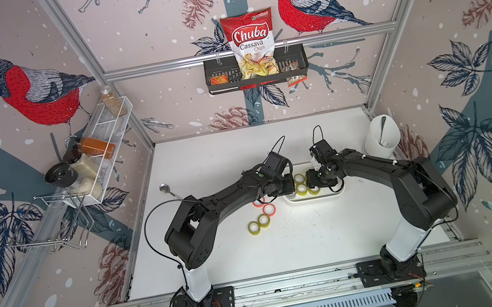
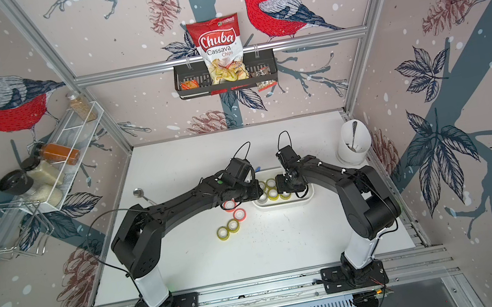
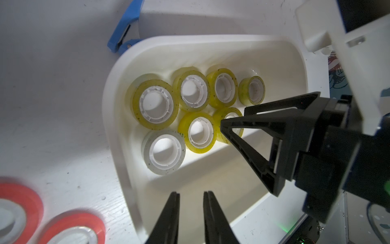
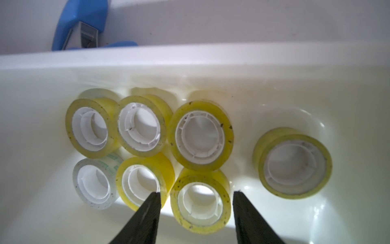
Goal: Put the transparent tape into the storage box
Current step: Place the tape in the storage box, then pick up the tape from the center of the board.
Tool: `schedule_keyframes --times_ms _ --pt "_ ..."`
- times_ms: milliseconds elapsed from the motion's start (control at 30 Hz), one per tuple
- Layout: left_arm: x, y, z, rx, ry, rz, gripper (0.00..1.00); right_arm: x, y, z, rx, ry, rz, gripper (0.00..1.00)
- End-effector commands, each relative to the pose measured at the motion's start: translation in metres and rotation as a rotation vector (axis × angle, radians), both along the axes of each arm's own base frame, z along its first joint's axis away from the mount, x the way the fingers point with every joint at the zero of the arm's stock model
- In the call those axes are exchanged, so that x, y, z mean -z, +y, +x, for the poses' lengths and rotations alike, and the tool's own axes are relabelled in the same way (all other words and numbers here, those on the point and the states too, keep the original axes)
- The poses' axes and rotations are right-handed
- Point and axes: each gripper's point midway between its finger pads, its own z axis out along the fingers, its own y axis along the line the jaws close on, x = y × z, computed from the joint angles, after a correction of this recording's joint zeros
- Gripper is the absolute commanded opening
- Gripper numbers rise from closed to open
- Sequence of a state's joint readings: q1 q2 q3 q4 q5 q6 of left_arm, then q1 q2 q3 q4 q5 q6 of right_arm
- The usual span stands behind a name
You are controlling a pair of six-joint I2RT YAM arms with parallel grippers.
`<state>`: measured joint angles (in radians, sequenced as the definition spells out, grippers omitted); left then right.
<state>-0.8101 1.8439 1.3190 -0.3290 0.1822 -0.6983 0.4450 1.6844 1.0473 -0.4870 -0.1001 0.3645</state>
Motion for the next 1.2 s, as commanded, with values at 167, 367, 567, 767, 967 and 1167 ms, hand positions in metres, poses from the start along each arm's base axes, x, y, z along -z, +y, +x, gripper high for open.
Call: schedule_keyframes --times_ms 167,367,567,767,967,1167 --pt "-0.017 0.013 -0.002 -0.009 -0.048 0.021 0.26 -0.037 0.002 -0.003 -0.025 -0.080 0.016 0.59" --pt "-0.012 0.029 -0.012 -0.023 -0.041 0.053 0.26 -0.055 0.012 -0.005 -0.076 -0.110 0.048 0.57" --pt "-0.007 0.055 -0.026 -0.053 -0.033 0.114 0.34 -0.061 0.021 -0.012 -0.133 -0.112 0.057 0.57" --pt "0.000 0.087 -0.034 -0.101 -0.009 0.187 0.35 -0.056 0.019 -0.017 -0.143 -0.102 0.046 0.56" --pt "0.005 0.111 -0.050 -0.122 0.034 0.236 0.38 -0.057 0.019 -0.018 -0.142 -0.111 0.056 0.57" --pt "0.015 0.127 -0.071 -0.101 0.058 0.246 0.54 -0.052 0.019 -0.018 -0.139 -0.105 0.059 0.60"
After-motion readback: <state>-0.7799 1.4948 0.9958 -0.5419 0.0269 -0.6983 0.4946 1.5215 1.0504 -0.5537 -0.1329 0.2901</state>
